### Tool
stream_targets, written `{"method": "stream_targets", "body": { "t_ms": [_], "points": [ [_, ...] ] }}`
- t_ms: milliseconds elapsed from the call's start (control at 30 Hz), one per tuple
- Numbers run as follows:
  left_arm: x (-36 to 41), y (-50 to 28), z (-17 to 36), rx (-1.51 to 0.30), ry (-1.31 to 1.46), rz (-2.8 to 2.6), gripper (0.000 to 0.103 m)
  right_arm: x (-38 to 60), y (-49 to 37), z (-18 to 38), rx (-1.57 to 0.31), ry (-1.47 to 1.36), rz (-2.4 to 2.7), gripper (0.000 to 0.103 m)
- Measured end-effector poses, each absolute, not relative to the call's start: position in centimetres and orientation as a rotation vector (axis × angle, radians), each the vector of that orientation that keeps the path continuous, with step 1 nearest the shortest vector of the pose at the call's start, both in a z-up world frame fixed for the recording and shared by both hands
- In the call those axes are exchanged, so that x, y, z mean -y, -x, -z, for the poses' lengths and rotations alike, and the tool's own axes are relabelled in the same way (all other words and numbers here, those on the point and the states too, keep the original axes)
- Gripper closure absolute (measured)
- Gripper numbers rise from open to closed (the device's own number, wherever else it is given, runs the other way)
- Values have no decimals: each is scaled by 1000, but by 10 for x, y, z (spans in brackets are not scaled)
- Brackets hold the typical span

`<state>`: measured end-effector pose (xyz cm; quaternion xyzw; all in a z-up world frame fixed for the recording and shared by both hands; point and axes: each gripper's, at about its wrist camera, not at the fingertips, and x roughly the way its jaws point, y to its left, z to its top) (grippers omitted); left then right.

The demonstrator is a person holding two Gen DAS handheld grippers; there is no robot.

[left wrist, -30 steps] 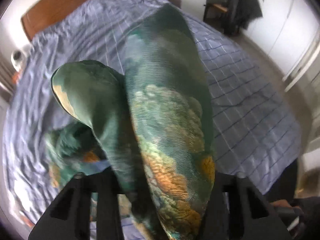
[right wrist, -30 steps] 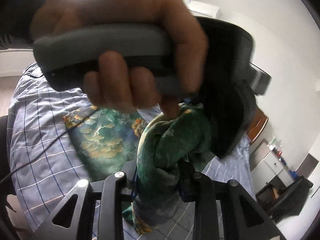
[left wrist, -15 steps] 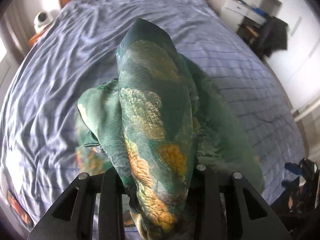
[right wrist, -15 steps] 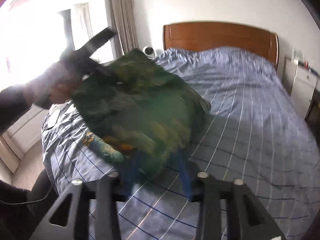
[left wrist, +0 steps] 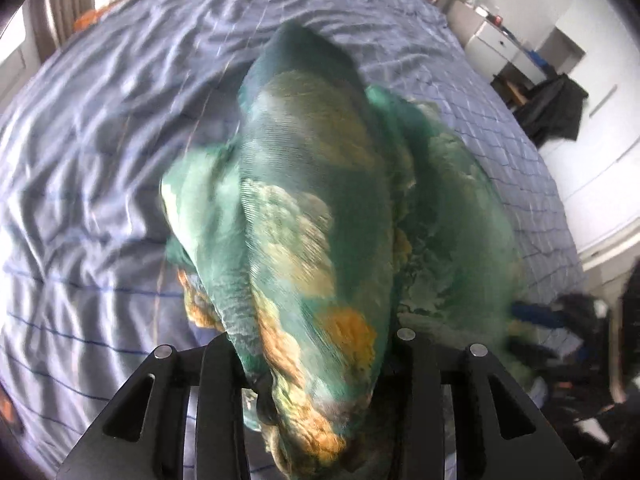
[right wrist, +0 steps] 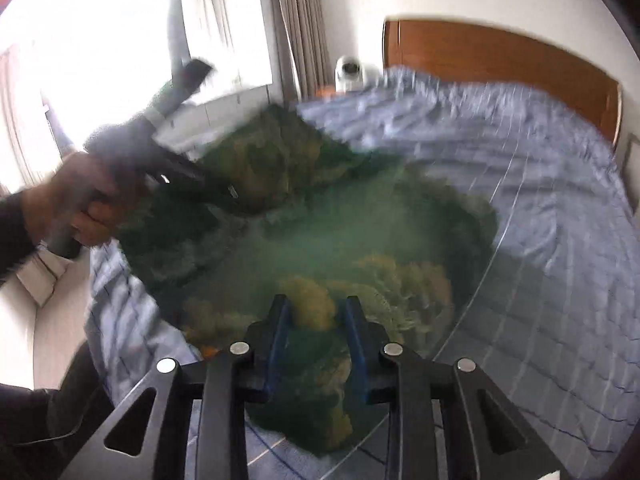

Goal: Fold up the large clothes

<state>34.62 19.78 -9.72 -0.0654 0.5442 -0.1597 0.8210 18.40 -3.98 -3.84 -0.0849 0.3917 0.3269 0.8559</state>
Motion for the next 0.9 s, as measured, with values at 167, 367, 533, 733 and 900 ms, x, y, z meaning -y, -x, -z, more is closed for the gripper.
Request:
{"method": "stream_targets", "body": {
  "t_ms": [167,367,533,733,900],
  "points": [
    [-207,-345,128,-1169,225,357,61,32,-203,95,-990,153,-645,78],
    [-217,-340,126,-1165,296,369,53,22,-198,102,-978,184,-585,78],
    [-224,-328,94,-1140,249,366,45,26,-198,100,-990,162,-599,78],
    [-236,-322,97,-1124,199,297,44,26,-201,96,-993,146,-597,78],
    [-244,-332,126,-1148,254,248,44,32,-216,73,-1030,98,-649,75]
  ]
}}
